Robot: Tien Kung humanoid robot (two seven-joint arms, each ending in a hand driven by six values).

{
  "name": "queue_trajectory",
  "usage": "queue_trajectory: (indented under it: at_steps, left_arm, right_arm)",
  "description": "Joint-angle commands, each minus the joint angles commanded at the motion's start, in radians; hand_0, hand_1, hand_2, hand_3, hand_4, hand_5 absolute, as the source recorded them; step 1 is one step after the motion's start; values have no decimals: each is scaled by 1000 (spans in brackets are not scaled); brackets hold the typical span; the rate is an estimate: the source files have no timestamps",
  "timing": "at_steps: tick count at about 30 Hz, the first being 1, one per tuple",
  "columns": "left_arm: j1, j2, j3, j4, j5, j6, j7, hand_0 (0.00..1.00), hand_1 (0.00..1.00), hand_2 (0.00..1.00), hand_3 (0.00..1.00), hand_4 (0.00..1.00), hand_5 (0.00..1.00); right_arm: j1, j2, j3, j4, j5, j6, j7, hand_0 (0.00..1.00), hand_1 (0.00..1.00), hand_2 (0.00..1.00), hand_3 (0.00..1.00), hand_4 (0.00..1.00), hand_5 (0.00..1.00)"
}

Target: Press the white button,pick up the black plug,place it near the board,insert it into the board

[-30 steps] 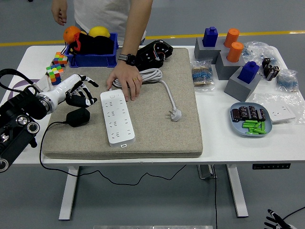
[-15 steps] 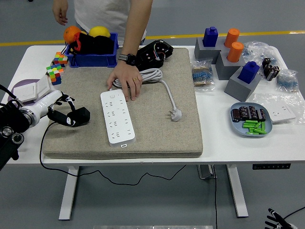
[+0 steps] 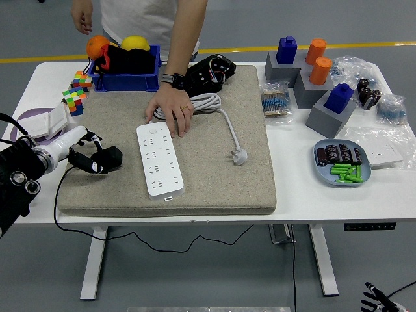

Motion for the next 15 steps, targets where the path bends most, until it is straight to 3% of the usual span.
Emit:
queue_trajectory:
  at_steps: [3,4,9,10,15]
  left_arm:
    - [-10,1,10,14,-5,0,3,790,773,686,410,915,2]
    - [-14,2,14,18,-8,1,4,726,611,499,401,859,2]
    - [-29,4,27,27,-37,2,11,726,611,499,401,859,2]
    - [-32,4,29,27,-42,2,14,623,523,457,397,852,2]
    - [-39,4,42,30,-77,-2,19,623,523,457,397,852,2]
  right_arm:
    - [-1,-2,-4,0,0,0,-1,806,709,696,682,763,595]
    - [-1,-3,-5,0,0,0,-1,806,709,696,681,763,594]
    - [1,-3,-8,0,3,0,-1,806,709,696,681,763,594]
    - [1,-3,-9,0,3,0,-1,806,709,696,680,763,594]
    - [2,-4,-13,0,5,0,0,806,709,696,680,763,594]
